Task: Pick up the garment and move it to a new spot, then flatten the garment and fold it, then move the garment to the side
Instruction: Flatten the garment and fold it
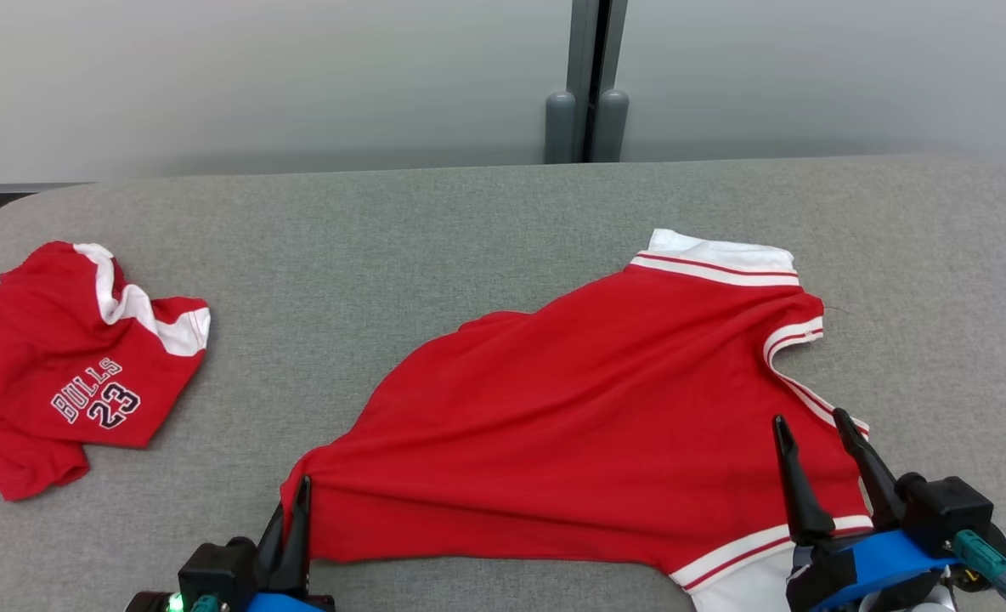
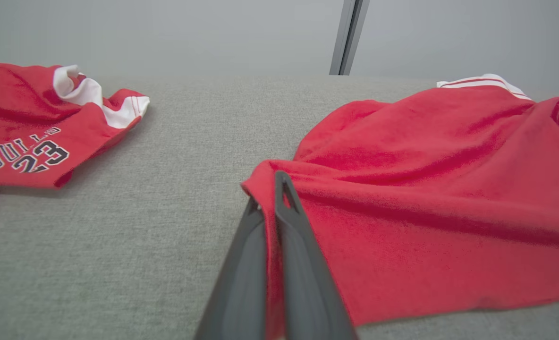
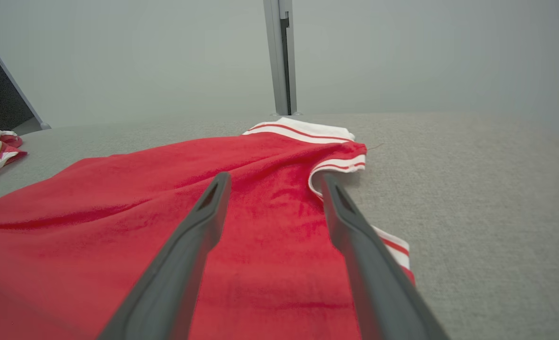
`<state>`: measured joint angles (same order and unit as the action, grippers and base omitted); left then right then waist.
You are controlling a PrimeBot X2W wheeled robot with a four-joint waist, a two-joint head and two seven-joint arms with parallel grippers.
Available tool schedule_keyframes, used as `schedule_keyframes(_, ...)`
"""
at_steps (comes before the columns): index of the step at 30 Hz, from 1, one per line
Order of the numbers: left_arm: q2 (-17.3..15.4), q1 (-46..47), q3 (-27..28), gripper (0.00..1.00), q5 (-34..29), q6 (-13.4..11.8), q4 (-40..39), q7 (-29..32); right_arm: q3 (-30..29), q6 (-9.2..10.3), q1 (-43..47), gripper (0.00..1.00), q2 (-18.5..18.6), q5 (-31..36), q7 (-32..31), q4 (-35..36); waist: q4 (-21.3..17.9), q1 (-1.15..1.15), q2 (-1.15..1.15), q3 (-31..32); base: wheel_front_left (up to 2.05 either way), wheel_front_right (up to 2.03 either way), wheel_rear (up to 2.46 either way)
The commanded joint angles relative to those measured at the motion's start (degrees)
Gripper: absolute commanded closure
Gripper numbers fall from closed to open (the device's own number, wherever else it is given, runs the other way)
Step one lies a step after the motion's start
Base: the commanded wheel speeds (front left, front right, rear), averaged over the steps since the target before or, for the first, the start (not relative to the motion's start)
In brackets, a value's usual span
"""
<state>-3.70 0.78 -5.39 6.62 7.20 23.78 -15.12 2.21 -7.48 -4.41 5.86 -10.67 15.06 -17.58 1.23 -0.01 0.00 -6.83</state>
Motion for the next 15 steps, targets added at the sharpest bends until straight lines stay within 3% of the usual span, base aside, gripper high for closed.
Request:
schedule_keyframes(1,-0.1,-1.2,0.5,1.0,0.1,0.2,-1.2,0.0,-0.4,-0.03,0.8,0.0,-0.3,-0.2,0.2,0.0,0.5,0.01,0.0,0.4,0.0,0.0,0.0)
schedule_keyframes(9,-0.2,-5.8,1.1,1.0,-0.3,0.3,-3.2,0.0,-1.6,-0.02,2.5,0.0,-0.8,-0.3,0.2,-0.1,2.0,0.01,0.0,1.5,0.0,0.0,0.0)
schedule_keyframes(13,-0.1,-6.4,0.9,1.0,0.6,0.2,-0.3,0.0,-1.7,-0.03,3.1,0.0,-1.0,-0.3,0.2,-0.4,2.2,0.01,0.0,1.9,0.0,0.0,0.0)
schedule_keyframes(14,-0.1,-6.1,1.2,0.84,0.9,0.2,0.4,0.0,-1.7,-0.03,3.2,0.0,-1.0,-0.2,0.2,-0.6,2.2,0.01,0.0,2.1,0.0,0.0,0.0)
schedule_keyframes(15,0.0,-5.7,1.4,0.04,0.9,0.2,0.9,0.0,-1.6,-0.03,3.3,0.0,-1.0,-0.2,0.2,-0.7,2.2,0.01,0.0,2.2,0.0,0.0,0.0)
